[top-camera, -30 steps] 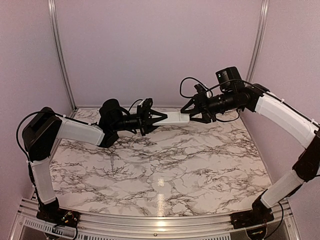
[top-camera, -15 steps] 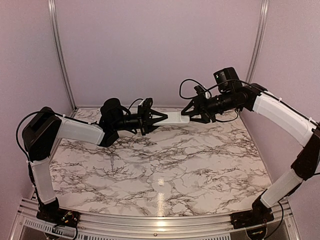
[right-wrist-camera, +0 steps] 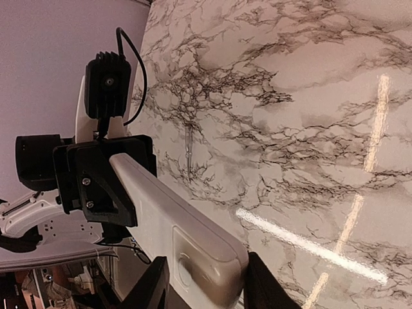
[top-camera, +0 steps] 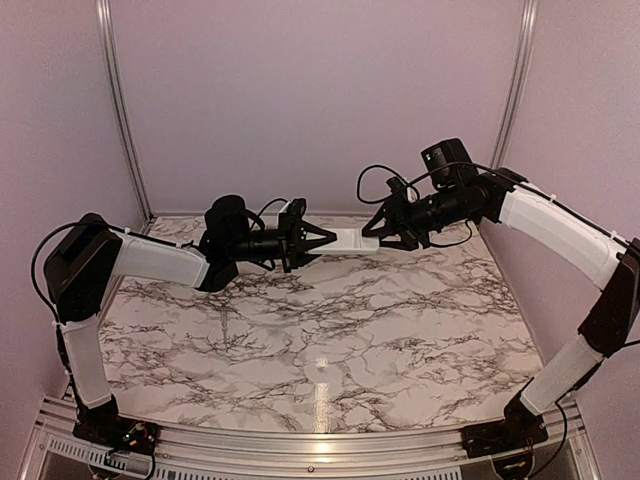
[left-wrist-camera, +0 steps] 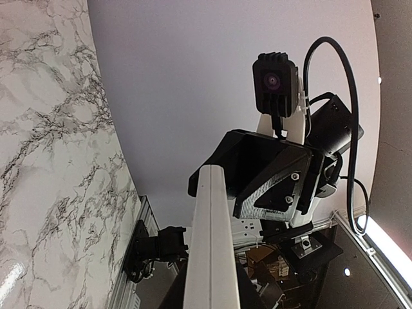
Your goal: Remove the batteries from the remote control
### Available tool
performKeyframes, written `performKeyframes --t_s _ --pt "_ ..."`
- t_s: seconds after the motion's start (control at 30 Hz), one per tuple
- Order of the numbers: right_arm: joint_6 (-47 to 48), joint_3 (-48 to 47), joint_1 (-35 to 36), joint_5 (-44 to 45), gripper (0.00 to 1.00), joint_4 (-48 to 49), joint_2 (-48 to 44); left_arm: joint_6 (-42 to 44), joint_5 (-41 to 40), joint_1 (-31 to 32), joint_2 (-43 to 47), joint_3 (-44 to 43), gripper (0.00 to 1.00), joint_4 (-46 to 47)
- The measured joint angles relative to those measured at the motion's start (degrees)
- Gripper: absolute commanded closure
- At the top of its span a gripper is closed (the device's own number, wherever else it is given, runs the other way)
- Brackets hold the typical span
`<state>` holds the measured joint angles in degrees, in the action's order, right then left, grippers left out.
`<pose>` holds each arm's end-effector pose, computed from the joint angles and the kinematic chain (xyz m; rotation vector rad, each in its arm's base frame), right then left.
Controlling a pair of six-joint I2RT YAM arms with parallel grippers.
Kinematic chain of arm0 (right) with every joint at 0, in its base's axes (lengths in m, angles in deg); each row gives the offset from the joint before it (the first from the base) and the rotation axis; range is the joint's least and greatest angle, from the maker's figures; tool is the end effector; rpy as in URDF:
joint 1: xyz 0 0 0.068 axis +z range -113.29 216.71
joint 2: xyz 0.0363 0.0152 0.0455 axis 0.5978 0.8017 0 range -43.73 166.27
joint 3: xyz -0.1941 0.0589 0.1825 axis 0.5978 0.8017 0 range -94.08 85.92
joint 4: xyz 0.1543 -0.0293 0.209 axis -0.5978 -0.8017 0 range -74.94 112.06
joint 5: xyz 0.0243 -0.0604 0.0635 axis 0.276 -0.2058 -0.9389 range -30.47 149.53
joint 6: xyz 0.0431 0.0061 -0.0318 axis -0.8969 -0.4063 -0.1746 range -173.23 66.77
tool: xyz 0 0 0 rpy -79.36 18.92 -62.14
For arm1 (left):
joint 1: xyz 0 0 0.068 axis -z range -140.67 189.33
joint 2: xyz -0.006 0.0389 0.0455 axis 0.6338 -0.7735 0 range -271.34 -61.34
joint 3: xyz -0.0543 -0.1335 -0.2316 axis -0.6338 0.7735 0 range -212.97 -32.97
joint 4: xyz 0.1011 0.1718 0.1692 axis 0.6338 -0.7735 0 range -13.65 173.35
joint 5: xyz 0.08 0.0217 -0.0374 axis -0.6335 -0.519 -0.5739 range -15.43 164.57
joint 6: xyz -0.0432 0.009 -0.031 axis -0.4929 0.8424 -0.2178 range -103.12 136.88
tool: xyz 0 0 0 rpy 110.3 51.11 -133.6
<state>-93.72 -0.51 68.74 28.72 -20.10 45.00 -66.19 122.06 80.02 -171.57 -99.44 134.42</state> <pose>0.2752 0.1936 0.3543 -0.1059 2.5599 1.1973 0.3067 -0.2984 0.2475 0.1883 2.0022 -2.1756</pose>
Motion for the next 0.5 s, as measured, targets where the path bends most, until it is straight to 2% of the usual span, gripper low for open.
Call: performKeyframes --t_s 0.13,0.5 --pt "0.04 0.00 0.22 0.15 0.54 0.00 0.00 0.04 0.00 0.04 0.00 0.00 1.00 -0.35" --pt "0.28 -0.02 0.48 0.70 0.57 -0.11 0.00 0.02 -0.02 0.09 0.00 0.00 1.00 -0.59"
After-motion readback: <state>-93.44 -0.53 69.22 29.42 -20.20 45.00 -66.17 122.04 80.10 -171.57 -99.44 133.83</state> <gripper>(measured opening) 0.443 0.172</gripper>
